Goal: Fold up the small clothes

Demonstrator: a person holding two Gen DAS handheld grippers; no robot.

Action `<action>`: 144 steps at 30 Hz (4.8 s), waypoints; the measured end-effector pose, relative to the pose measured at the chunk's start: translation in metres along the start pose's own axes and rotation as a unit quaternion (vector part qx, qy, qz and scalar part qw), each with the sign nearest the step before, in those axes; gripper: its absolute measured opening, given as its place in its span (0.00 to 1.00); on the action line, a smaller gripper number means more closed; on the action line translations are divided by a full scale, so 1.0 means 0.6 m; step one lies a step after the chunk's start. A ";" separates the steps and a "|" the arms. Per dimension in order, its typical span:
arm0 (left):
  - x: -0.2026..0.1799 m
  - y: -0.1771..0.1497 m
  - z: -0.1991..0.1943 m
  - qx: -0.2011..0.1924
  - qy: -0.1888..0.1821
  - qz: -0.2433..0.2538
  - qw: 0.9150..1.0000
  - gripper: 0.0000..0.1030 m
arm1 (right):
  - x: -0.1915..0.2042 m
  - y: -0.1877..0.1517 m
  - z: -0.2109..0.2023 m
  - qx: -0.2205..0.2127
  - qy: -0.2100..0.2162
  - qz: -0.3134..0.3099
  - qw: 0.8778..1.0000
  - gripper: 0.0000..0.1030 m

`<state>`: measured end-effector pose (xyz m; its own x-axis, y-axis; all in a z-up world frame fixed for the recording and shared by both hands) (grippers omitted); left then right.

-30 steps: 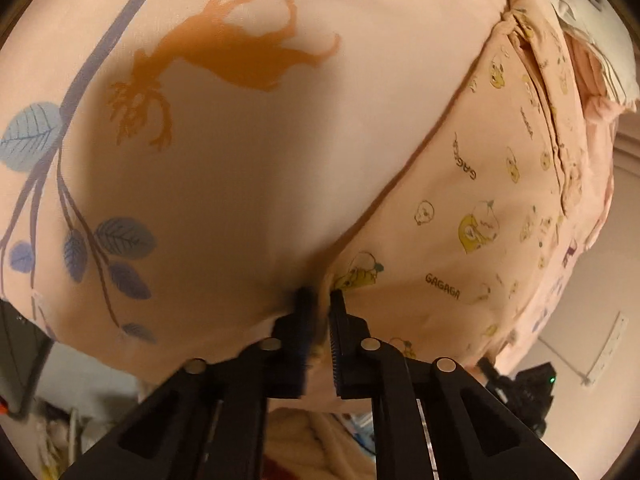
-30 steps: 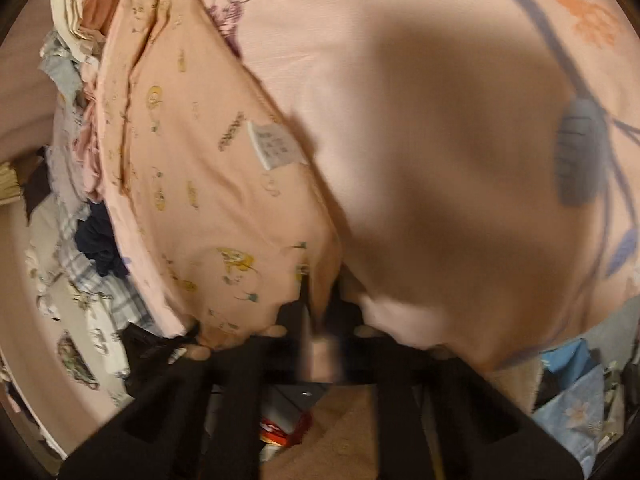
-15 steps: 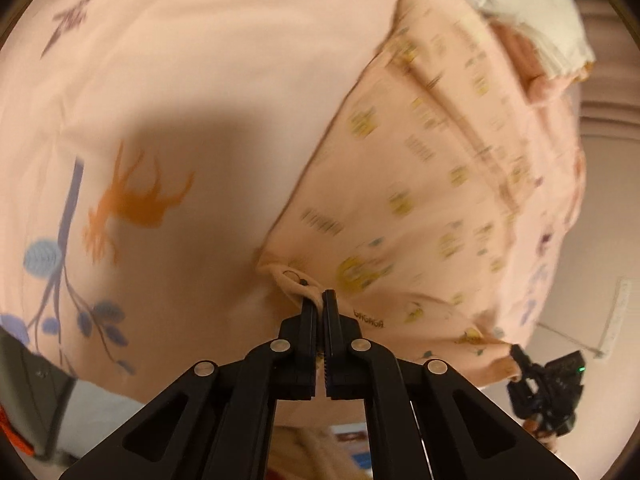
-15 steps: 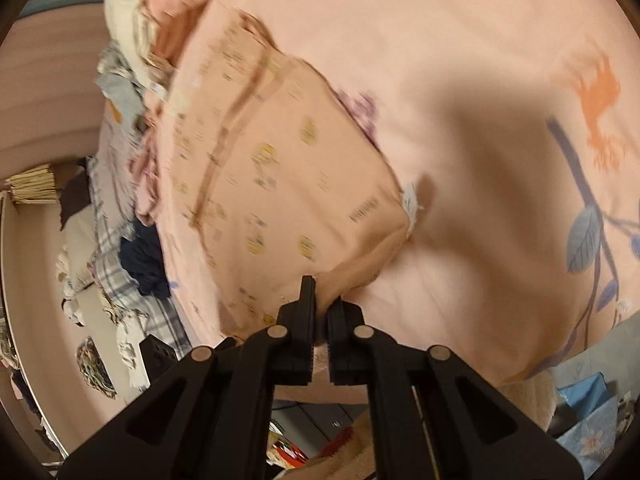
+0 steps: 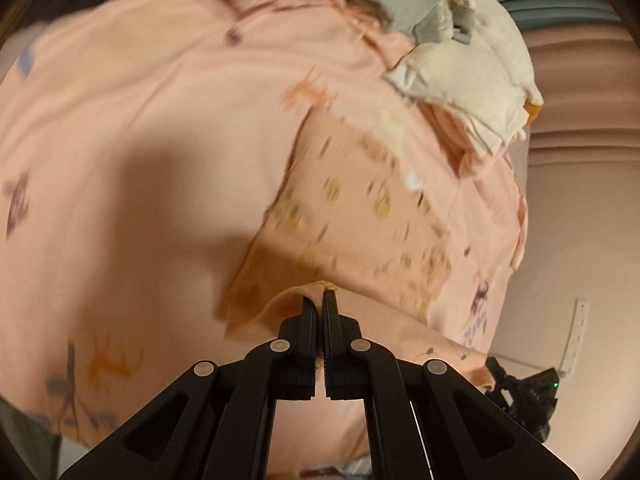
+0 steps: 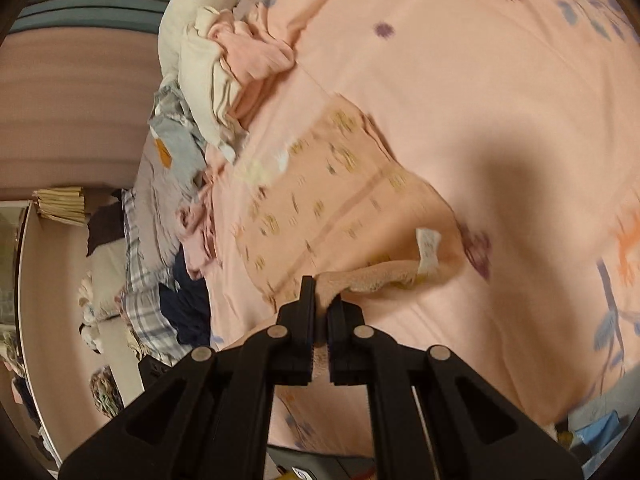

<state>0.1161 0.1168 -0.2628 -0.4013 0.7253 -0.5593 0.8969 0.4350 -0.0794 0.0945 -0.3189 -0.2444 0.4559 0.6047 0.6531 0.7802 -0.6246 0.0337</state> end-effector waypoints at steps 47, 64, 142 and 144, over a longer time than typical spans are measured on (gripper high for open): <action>0.015 0.075 0.141 -0.058 0.177 -0.034 0.982 0.50 | -0.040 0.153 0.127 0.072 -0.152 -0.182 0.969 0.55; 0.044 -0.041 0.204 0.017 0.028 -0.127 0.991 0.50 | -0.029 0.010 0.139 0.120 -0.131 -0.144 0.973 0.55; -0.288 -0.152 0.320 -0.018 0.162 0.158 0.974 0.03 | -0.039 0.079 0.092 0.037 -0.045 -0.132 0.990 0.24; -0.306 -0.137 0.326 -0.042 0.140 0.156 0.977 0.03 | -0.016 0.080 0.110 0.036 -0.046 -0.161 0.985 0.24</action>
<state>0.1525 -0.1563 -0.3147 -0.1573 0.9420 -0.2964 0.9701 0.2036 0.1324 0.1560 -0.3223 -0.2990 0.2144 0.8095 0.5466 0.9174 -0.3591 0.1718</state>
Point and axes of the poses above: each gripper's, at about its wrist camera, not at the fingertips, and z roughly the way its jaws point, x to its left, y to its top, the point moved 7 cm from there along z, roughly the way its jaws point, and after that the axes turned 6 degrees about -z, right-handed, at the moved point
